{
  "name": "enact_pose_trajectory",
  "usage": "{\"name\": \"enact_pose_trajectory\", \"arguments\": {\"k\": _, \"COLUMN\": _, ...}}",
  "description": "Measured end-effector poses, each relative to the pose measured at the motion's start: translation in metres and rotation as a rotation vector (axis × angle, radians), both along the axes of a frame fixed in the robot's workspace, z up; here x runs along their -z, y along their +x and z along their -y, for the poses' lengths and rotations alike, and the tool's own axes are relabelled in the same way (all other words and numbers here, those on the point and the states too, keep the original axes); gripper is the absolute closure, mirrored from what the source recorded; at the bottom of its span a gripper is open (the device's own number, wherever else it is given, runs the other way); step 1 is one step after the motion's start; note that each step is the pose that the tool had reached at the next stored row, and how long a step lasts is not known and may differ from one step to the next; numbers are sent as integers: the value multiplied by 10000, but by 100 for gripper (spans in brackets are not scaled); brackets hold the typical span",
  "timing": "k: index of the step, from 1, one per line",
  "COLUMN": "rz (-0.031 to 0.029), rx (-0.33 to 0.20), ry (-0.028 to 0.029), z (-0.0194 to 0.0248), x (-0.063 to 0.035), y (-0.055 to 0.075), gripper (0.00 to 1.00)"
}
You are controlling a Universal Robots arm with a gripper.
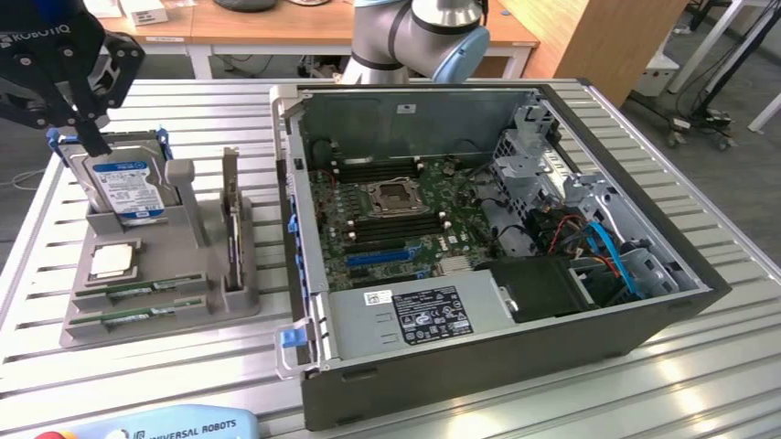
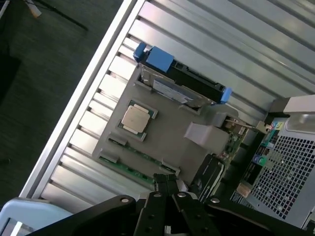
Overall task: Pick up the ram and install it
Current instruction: 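Pick up the ram and move it above insertion slot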
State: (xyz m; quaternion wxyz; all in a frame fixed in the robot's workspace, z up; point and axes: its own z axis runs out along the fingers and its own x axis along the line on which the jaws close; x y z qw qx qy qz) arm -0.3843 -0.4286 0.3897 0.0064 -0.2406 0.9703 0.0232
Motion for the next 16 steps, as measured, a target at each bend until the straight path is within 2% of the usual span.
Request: {"name": "enact_pose_trajectory", "arguments": {"k": 16, "rz": 0, "rx": -2162, "ry": 0, "z": 0, "x": 1, "y": 2, "gripper": 90}}
